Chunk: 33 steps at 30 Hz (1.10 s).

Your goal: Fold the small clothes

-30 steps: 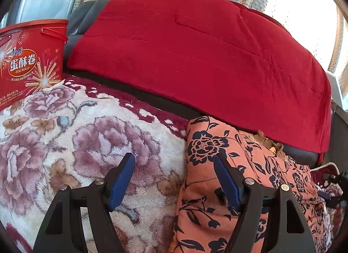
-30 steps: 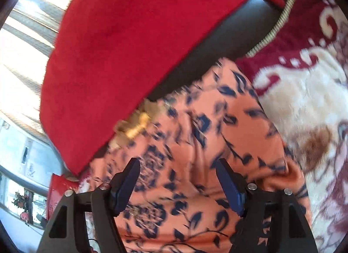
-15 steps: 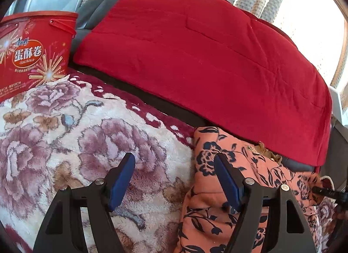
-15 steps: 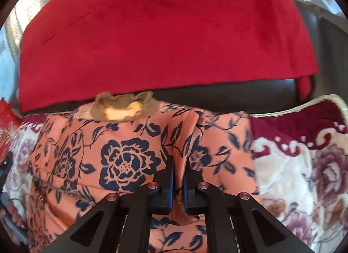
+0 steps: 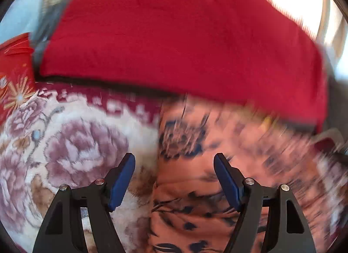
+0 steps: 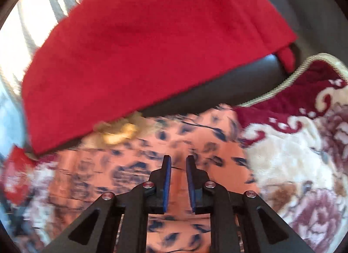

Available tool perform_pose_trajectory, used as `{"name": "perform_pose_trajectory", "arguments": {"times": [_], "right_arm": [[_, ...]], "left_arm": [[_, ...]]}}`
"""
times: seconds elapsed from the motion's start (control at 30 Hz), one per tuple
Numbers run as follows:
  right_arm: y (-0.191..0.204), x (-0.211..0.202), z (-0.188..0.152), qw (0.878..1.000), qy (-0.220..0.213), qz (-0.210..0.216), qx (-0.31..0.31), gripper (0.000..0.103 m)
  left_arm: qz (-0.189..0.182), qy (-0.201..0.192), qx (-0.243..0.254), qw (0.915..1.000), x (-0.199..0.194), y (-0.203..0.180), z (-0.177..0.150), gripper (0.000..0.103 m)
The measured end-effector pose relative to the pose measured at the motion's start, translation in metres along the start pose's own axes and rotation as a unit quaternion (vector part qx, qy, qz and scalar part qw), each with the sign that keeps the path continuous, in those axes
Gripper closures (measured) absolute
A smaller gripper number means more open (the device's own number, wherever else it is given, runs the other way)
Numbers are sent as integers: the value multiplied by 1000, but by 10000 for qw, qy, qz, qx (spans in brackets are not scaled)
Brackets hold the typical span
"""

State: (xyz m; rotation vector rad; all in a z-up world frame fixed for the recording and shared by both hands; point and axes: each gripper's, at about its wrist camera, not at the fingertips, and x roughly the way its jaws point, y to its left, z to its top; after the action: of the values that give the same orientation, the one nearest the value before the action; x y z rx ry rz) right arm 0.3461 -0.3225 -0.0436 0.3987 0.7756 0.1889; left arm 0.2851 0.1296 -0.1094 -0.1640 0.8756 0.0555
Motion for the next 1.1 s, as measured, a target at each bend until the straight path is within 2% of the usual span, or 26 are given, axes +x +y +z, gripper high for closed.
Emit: {"name": "perform_pose_trajectory", "arguments": {"times": [0.03, 0.07, 0.1, 0.13, 0.2, 0.27, 0.33, 0.4, 0.47, 0.5, 0.53, 0.57, 0.63, 0.7, 0.73, 0.77, 0.8, 0.83, 0.9, 0.93, 1.0, 1.1], "right_arm": [[6, 4, 1, 9995, 106, 303, -4, 73], [9, 8, 0, 9981, 306, 536, 12, 42], [10, 21, -3, 9966, 540, 621, 67, 24], [11, 26, -10, 9962, 635, 579, 125, 16], [7, 43, -12, 9943, 910, 499, 261, 17], [9, 40, -6, 9938, 716, 781, 351, 17], [10, 42, 4, 9907, 599, 1150, 423, 17], [9, 54, 14, 9852, 653, 1480, 561, 17], [-1, 82, 17, 9827, 1017, 1389, 683, 17], [-12, 94, 15, 9823, 1163, 1187, 862, 18], [-29, 103, 13, 9771, 1149, 1287, 1244, 24], [-36, 100, 15, 9735, 1024, 1439, 1455, 25], [-36, 87, 19, 9733, 856, 1516, 1494, 22], [-28, 77, 23, 9742, 756, 1759, 1192, 22], [-27, 78, 25, 9769, 755, 1688, 1075, 22], [-30, 84, 24, 9797, 795, 1500, 1065, 22], [-34, 92, 24, 9807, 887, 1329, 1130, 22], [-44, 103, 20, 9772, 989, 1349, 1306, 25], [-50, 94, 21, 9734, 774, 1426, 1617, 27], [-48, 90, 22, 9746, 680, 1419, 1595, 24], [-41, 65, 20, 9813, 399, 1340, 1325, 24], [-38, 23, -6, 9863, 268, 1226, 1072, 24]], "left_arm": [[217, 455, 132, 9986, 17, -3, -2, 28], [340, 798, 278, 9958, 32, -5, -6, 28], [419, 656, 370, 9963, 27, -7, -5, 28], [464, 577, 472, 9961, 20, -10, -2, 28], [351, 274, 560, 9974, 1, -14, 8, 28], [65, -100, 490, 9987, -17, -13, 25, 28], [-159, -283, 381, 9987, -19, -12, 40, 28], [-312, -212, 324, 9988, -3, -12, 57, 27], [-444, 233, 40, 9987, 41, -6, 71, 27], [-295, 585, -172, 9977, 69, 0, 73, 27], [-154, 825, -353, 9958, 88, 7, 73, 27], [-257, 894, -596, 9939, 98, 16, 73, 27], [-561, 612, -932, 9922, 88, 24, 79, 28], [-741, 178, -998, 9921, 76, 27, 82, 28], [-582, 102, -897, 9942, 80, 25, 84, 28], [-286, 334, -776, 9960, 94, 24, 84, 28], [-151, 536, -738, 9957, 106, 23, 84, 28], [-83, 619, -682, 9957, 117, 22, 83, 28], [276, 462, -271, 9982, 111, 6, 87, 28], [322, 308, -223, 9988, 101, 2, 89, 28], [115, 15, -326, 9994, 81, 6, 90, 28], [-298, -160, -532, 9980, 45, 15, 75, 28]]}}
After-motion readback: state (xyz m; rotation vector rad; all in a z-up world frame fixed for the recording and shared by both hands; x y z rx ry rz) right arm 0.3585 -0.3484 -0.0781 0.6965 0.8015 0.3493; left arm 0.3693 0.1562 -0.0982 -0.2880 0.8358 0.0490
